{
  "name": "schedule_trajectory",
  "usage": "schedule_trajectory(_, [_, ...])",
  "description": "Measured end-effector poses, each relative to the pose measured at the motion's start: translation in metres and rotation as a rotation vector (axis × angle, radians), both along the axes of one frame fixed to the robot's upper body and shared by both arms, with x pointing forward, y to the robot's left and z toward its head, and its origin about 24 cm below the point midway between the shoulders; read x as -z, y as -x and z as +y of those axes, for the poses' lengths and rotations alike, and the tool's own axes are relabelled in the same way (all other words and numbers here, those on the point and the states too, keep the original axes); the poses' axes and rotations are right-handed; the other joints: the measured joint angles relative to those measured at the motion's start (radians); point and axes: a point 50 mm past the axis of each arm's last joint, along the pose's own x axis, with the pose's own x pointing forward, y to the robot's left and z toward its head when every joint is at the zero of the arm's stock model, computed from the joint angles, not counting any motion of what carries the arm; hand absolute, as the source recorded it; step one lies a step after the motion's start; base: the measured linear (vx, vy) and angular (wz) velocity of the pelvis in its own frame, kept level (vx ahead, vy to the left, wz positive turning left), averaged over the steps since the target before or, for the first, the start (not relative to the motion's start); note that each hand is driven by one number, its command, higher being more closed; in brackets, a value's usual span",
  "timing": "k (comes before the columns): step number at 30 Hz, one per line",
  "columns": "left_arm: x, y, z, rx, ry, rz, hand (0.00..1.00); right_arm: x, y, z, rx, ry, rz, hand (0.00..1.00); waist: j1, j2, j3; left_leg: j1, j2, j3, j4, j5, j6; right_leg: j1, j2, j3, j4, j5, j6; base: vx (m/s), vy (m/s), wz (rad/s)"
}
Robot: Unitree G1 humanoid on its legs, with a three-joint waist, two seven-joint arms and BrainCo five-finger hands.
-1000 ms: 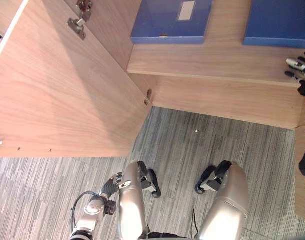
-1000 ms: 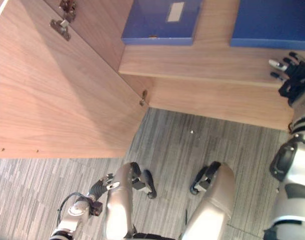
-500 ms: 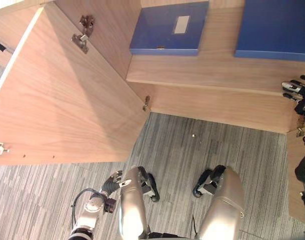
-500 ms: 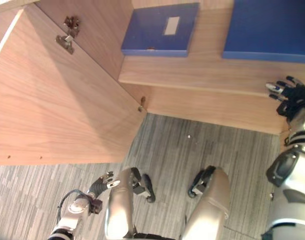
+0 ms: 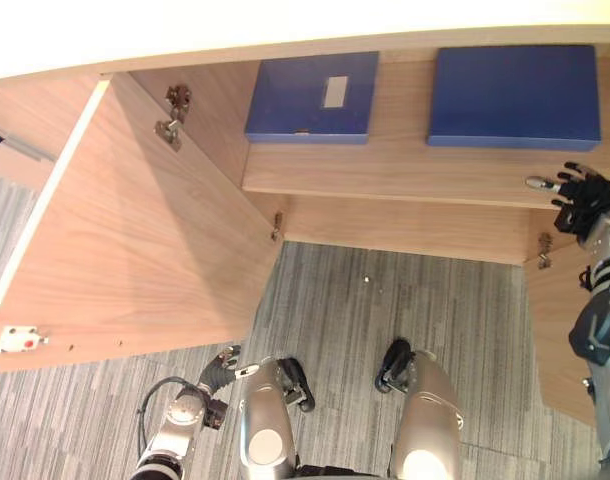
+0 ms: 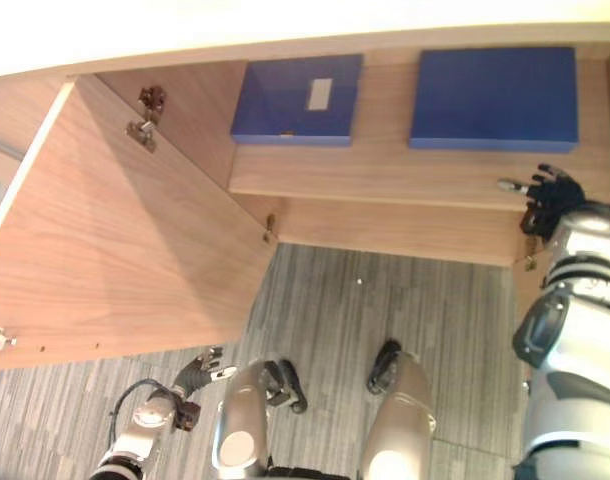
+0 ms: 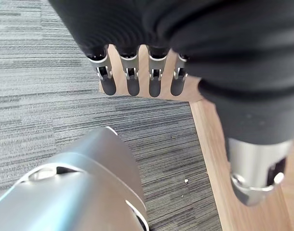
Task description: Walk over to the cabinet, pick up the folder, carry it to the office cabinet, place the folder inside the office cabinet, then close the office cabinet door
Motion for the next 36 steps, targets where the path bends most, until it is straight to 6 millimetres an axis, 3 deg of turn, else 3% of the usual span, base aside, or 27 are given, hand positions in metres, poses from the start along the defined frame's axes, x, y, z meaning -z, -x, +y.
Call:
schedule_trajectory(5, [0.0, -0.001, 0.0, 0.0, -0.021, -0.005, 0.0, 0.002, -0.008, 0.012, -0.009, 0.041, 0.005, 0.0, -0.015, -0.052, -0.021, 0.092, -0.03, 0.049, -0.15, 0.062, 0.008, 0.099, 0.054, 0.005, -0.204, 0.111, 0.013, 0.03, 0.059, -0.14])
schedule_trajectory(6, [0.004, 0.001, 0.001, 0.001, -0.048, 0.017, 0.0, 0.02, -0.011, 0.021, -0.022, 0.019, 0.013, 0.0, -0.017, -0.082, -0.042, 0.119, -0.041, 0.066, -0.192, 0.078, 0.007, 0.121, 0.073, 0.016, -0.261, 0.14, 0.015, 0.04, 0.01, -0.2])
schedule_trajectory(7, [0.005, 0.002, 0.001, 0.0, -0.052, 0.021, 0.0, 0.025, -0.012, 0.023, -0.026, 0.016, 0.02, 0.0, -0.018, -0.089, -0.046, 0.127, -0.042, 0.07, -0.2, 0.08, 0.006, 0.127, 0.076, 0.018, -0.271, 0.144, 0.016, 0.05, 0.009, -0.24])
schedule_trajectory(9, [0.015, 0.009, -0.004, 0.004, -0.069, 0.071, 0.0, 0.088, -0.007, 0.047, -0.078, -0.04, 0.104, 0.0, -0.024, -0.133, -0.095, 0.183, -0.042, 0.102, -0.259, 0.093, -0.001, 0.185, 0.111, 0.03, -0.371, 0.185, 0.02, 0.08, 0.01, -0.26])
schedule_trajectory(10, [0.018, 0.011, -0.006, 0.01, -0.075, 0.084, 0.0, 0.108, -0.002, 0.055, -0.096, -0.058, 0.134, 0.0, -0.027, -0.144, -0.114, 0.196, -0.043, 0.109, -0.272, 0.096, -0.005, 0.197, 0.119, 0.034, -0.394, 0.195, 0.021, 0.11, 0.022, -0.3])
schedule_trajectory(12, [0.028, 0.02, -0.016, -0.001, -0.072, 0.128, 0.0, 0.183, 0.029, 0.089, -0.139, -0.19, 0.215, 0.0, -0.051, -0.169, -0.164, 0.262, -0.044, 0.14, -0.301, 0.096, -0.013, 0.254, 0.146, 0.063, -0.464, 0.221, 0.028, 0.13, 0.043, -0.39])
schedule_trajectory(14, [0.035, 0.03, -0.018, -0.051, -0.062, 0.162, 0.0, 0.226, 0.058, 0.117, -0.159, -0.271, 0.269, 0.0, -0.063, -0.182, -0.194, 0.312, -0.062, 0.131, -0.318, 0.083, -0.013, 0.271, 0.166, 0.131, -0.494, 0.24, 0.03, 0.09, 0.081, -1.0])
schedule_trajectory(15, [0.039, 0.037, -0.019, -0.094, -0.054, 0.179, 0.0, 0.243, 0.074, 0.134, -0.174, -0.314, 0.29, 0.0, -0.066, -0.183, -0.206, 0.334, -0.103, 0.024, -0.348, 0.039, -0.011, 0.274, 0.178, 0.188, -0.509, 0.256, 0.034, 0.04, 0.123, -1.41])
schedule_trajectory(17, [0.044, 0.044, -0.024, -0.124, -0.052, 0.206, 0.0, 0.263, 0.099, 0.149, -0.157, -0.379, 0.295, 0.0, -0.091, -0.189, -0.218, 0.372, -0.163, -0.086, -0.384, 0.009, -0.022, 0.275, 0.196, 0.267, -0.534, 0.282, 0.052, -0.03, 0.216, -1.24])
schedule_trajectory(19, [0.048, 0.048, -0.031, -0.118, -0.046, 0.226, 0.0, 0.282, 0.132, 0.153, -0.091, -0.44, 0.326, 0.0, -0.126, -0.213, -0.252, 0.402, -0.193, -0.03, -0.408, 0.005, -0.007, 0.282, 0.192, 0.327, -0.58, 0.321, 0.07, -0.07, 0.254, -0.9])
schedule_trajectory(23, [0.053, 0.056, -0.036, -0.091, -0.055, 0.261, 0.0, 0.288, 0.158, 0.159, -0.039, -0.505, 0.285, 0.0, -0.15, -0.234, -0.29, 0.48, -0.246, 0.128, -0.457, -0.001, 0.013, 0.285, 0.193, 0.476, -0.654, 0.395, 0.098, -0.06, 0.175, -1.04])
schedule_trajectory(28, [0.058, 0.061, -0.038, -0.032, -0.107, 0.297, 0.0, 0.291, 0.192, 0.165, 0.043, -0.547, 0.238, 0.0, -0.213, -0.236, -0.305, 0.568, -0.312, 0.232, -0.535, 0.011, 0.032, 0.282, 0.188, 0.575, -0.649, 0.406, 0.11, -0.03, 0.133, -0.6])
schedule_trajectory(31, [0.063, 0.07, -0.039, -0.034, -0.124, 0.328, 0.0, 0.294, 0.211, 0.165, 0.116, -0.563, 0.23, 0.0, -0.23, -0.238, -0.308, 0.61, -0.324, 0.283, -0.564, 0.017, 0.038, 0.272, 0.195, 0.573, -0.628, 0.397, 0.097, 0.0, 0.047, -0.5])
schedule_trajectory(32, [0.065, 0.076, -0.04, -0.042, -0.121, 0.344, 0.0, 0.294, 0.217, 0.164, 0.144, -0.571, 0.228, 0.0, -0.23, -0.239, -0.307, 0.623, -0.325, 0.321, -0.58, 0.02, 0.039, 0.253, 0.176, 0.469, -0.597, 0.342, 0.014, -0.03, 0.069, -0.85])
schedule_trajectory(33, [0.067, 0.081, -0.04, -0.062, -0.115, 0.366, 0.0, 0.293, 0.218, 0.164, 0.165, -0.581, 0.213, 0.0, -0.234, -0.225, -0.312, 0.645, -0.325, 0.368, -0.612, 0.035, 0.044, 0.231, 0.139, 0.302, -0.537, 0.271, -0.078, -0.03, 0.091, -0.94])
schedule_trajectory(34, [0.068, 0.083, -0.041, -0.067, -0.111, 0.378, 0.0, 0.293, 0.218, 0.165, 0.172, -0.589, 0.203, 0.0, -0.233, -0.226, -0.312, 0.658, -0.324, 0.387, -0.629, 0.041, 0.042, 0.224, 0.117, 0.228, -0.506, 0.256, -0.082, -0.01, 0.11, -1.07])
schedule_trajectory(36, [0.073, 0.096, -0.043, -0.078, -0.104, 0.421, 0.0, 0.29, 0.222, 0.16, 0.221, -0.597, 0.171, 0.0, -0.232, -0.231, -0.321, 0.693, -0.325, 0.466, -0.649, 0.042, 0.039, 0.191, 0.009, 0.003, -0.301, 0.191, -0.079, 0.02, 0.072, -0.9])
